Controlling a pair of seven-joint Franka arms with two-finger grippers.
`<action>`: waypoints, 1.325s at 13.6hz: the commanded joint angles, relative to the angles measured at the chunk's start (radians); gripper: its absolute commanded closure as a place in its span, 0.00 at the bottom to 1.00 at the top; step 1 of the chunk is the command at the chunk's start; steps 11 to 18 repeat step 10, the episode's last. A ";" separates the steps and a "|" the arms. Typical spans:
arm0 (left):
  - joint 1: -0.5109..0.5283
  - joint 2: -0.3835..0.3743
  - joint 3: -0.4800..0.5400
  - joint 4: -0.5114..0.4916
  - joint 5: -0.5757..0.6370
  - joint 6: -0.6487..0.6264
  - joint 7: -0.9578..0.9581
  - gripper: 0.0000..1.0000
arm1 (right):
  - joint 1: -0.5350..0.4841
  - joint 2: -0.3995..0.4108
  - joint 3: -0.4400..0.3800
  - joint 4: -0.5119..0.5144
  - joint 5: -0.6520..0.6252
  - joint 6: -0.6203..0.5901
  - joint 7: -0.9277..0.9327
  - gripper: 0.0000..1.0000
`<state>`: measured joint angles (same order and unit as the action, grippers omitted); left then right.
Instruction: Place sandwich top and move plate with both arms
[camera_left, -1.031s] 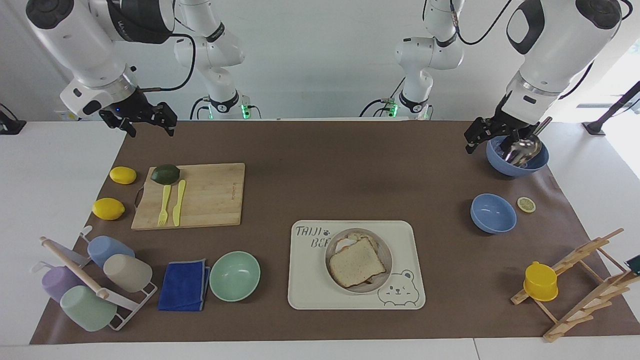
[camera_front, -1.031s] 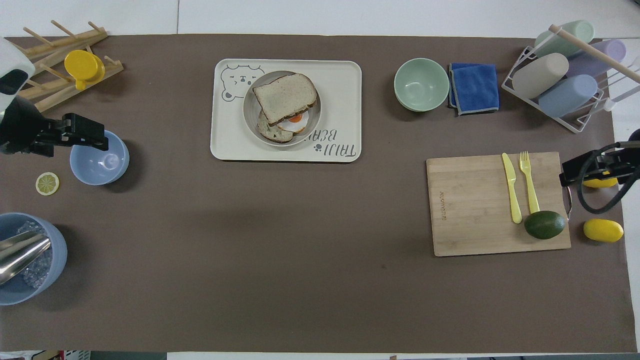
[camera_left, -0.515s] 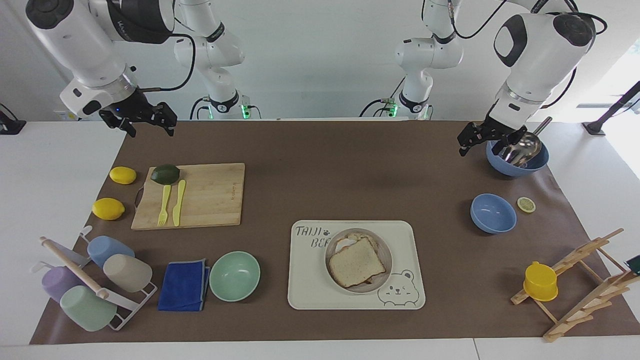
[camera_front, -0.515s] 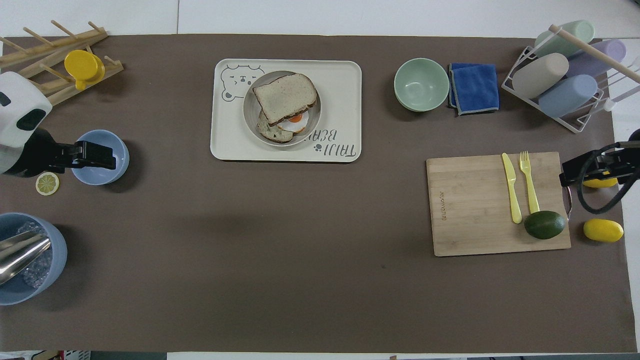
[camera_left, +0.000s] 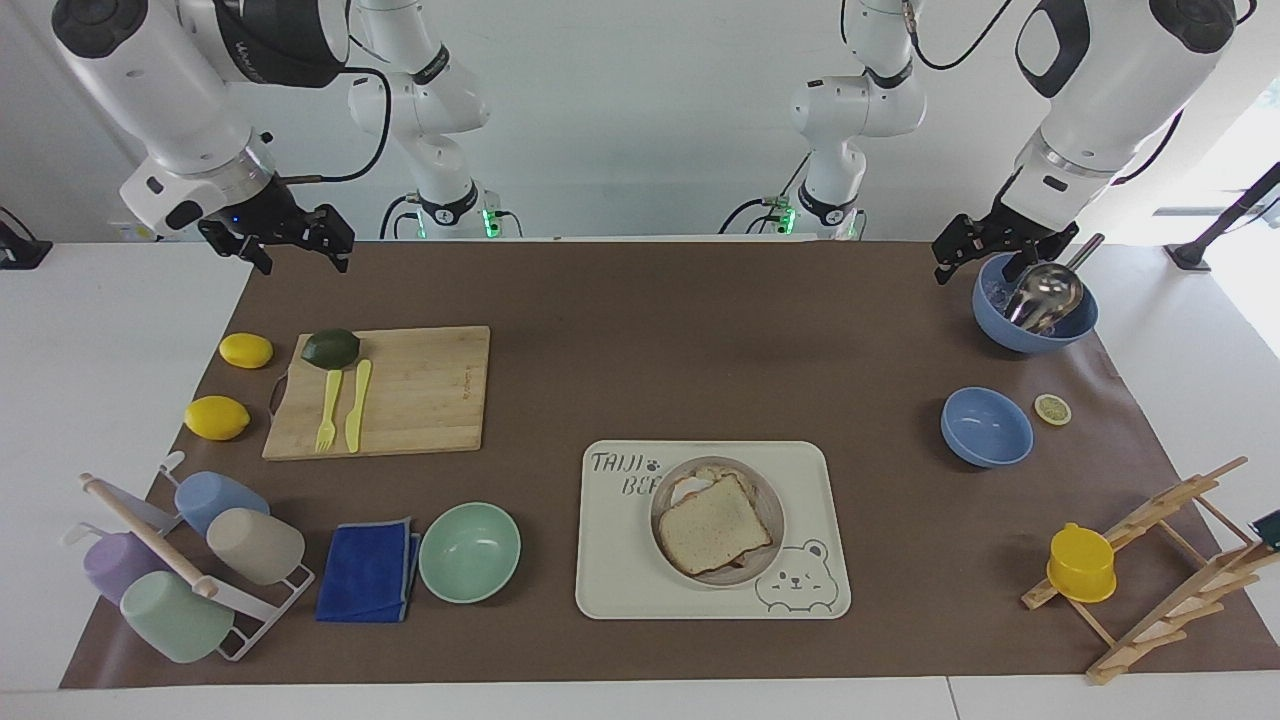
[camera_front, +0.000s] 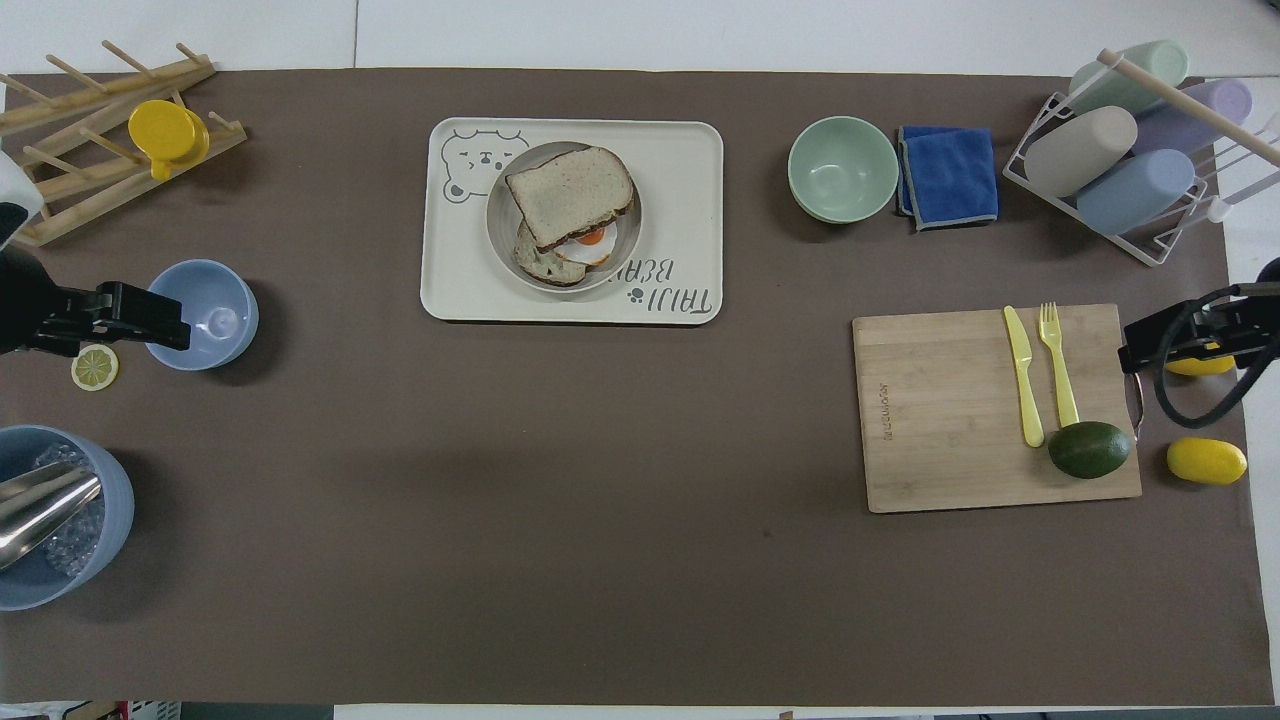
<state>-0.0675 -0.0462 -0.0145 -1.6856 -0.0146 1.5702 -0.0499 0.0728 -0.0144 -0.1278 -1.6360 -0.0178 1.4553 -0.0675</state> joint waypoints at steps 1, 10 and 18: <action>0.060 0.023 -0.065 0.033 0.039 -0.032 0.018 0.00 | -0.002 -0.015 -0.004 -0.010 0.029 -0.007 -0.002 0.00; 0.069 0.022 -0.068 0.029 0.025 -0.018 0.012 0.00 | -0.002 -0.015 -0.004 -0.010 0.029 -0.007 -0.002 0.00; 0.069 0.022 -0.068 0.029 0.025 -0.018 0.012 0.00 | -0.002 -0.015 -0.004 -0.010 0.029 -0.007 -0.002 0.00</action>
